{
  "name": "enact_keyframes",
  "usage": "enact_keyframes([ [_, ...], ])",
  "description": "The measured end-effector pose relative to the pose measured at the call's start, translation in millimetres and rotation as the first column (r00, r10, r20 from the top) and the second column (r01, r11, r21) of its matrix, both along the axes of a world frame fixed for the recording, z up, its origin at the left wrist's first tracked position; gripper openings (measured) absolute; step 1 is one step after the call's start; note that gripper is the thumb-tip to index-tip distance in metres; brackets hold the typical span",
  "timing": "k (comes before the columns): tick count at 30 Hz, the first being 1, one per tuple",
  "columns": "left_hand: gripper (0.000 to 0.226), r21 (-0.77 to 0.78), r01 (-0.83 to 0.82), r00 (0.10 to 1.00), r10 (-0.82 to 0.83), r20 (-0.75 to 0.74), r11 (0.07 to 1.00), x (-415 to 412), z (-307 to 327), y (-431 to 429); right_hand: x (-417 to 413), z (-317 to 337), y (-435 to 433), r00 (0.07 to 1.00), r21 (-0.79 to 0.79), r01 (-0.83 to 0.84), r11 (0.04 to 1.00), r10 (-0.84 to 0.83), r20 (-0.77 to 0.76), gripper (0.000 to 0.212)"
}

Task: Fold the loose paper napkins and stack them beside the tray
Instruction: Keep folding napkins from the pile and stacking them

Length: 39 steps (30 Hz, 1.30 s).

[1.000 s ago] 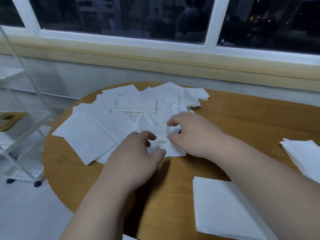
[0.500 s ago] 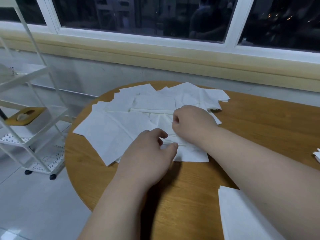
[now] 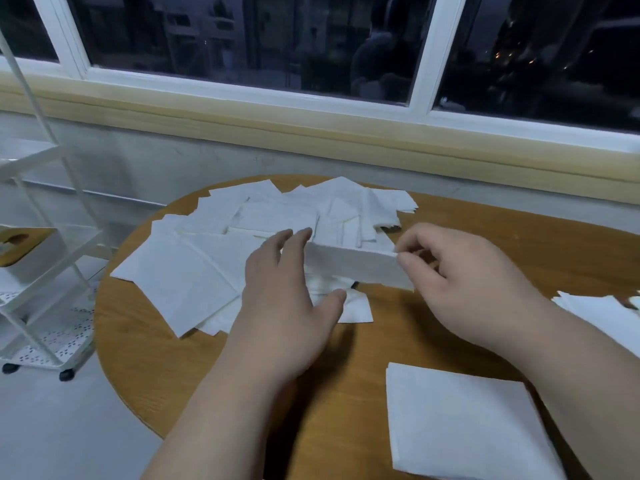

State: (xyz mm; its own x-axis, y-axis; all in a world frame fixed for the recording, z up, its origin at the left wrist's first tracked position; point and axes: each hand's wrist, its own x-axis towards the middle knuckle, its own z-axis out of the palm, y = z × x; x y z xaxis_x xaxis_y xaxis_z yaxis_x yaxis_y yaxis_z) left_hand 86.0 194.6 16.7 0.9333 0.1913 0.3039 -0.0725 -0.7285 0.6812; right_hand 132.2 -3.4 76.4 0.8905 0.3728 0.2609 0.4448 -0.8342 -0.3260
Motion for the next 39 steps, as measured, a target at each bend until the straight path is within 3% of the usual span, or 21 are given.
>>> enact_keyframes([
  [2,0.068,0.009,0.063,0.998,-0.063,0.009,0.998,-4.4,3.7,-9.4,-26.4,4.6,-20.1,0.998,0.111,0.014,0.994,-0.007,-0.06,0.013],
  [4,0.046,0.002,0.125,0.992,-0.125,-0.004,0.992,-10.4,7.5,-18.9,-48.7,5.8,-37.8,0.995,0.223,0.035,0.974,-0.012,-0.1,0.014],
  [7,0.006,-0.177,0.179,0.982,-0.186,-0.024,0.968,-21.9,14.8,-32.9,-74.2,4.3,-61.0,0.987,0.409,0.097,0.907,-0.034,-0.16,0.013],
  [10,0.007,-0.4,0.258,0.953,-0.301,-0.047,0.879,-33.7,22.6,-47.5,-94.3,3.0,-75.2,0.968,0.639,0.17,0.75,-0.005,-0.252,0.011],
  [12,0.01,-0.497,0.282,0.923,-0.373,-0.093,0.821,-38.5,24.9,-55.1,-105.2,-0.1,-78.7,0.931,0.715,0.245,0.655,0.048,-0.363,0.027],
  [13,0.014,-0.525,0.281,0.907,-0.401,-0.129,0.804,-39.6,24.5,-57.6,-108.8,-4.5,-80.2,0.918,0.713,0.265,0.65,0.057,-0.393,0.033],
  [15,0.019,-0.53,0.273,0.868,-0.443,-0.223,0.803,-41.3,22.7,-61.0,-110.1,-18.7,-85.8,0.935,0.629,0.275,0.728,-0.051,-0.35,0.028],
  [17,0.014,-0.472,0.274,0.834,-0.451,-0.318,0.838,-43.1,19.4,-62.6,-109.0,-32.2,-93.7,0.931,0.543,0.327,0.773,-0.166,-0.325,0.023],
  [21,0.003,-0.324,0.238,0.847,-0.358,-0.392,0.916,-43.4,12.6,-66.0,-103.4,-47.8,-101.1,0.903,0.419,0.379,0.825,-0.232,-0.36,0.023],
  [24,0.005,-0.226,0.251,0.85,-0.326,-0.415,0.941,-40.6,9.2,-70.4,-96.9,-54.6,-102.3,0.899,0.334,0.38,0.863,-0.26,-0.353,0.026],
  [32,0.048,0.115,0.303,0.872,-0.226,-0.434,0.946,-32.7,-3.9,-72.6,-86.7,-64.9,-98.2,0.913,0.05,0.332,0.942,-0.307,-0.27,0.04],
  [36,0.052,0.137,0.296,0.889,-0.22,-0.402,0.946,-31.8,-6.7,-70.2,-83.0,-66.4,-98.7,0.925,-0.011,0.328,0.945,-0.323,-0.199,0.04],
  [39,0.049,0.099,0.272,0.898,-0.215,-0.384,0.957,-31.8,-3.4,-63.5,-79.6,-62.0,-94.2,0.932,0.033,0.331,0.943,-0.322,-0.164,0.037],
])
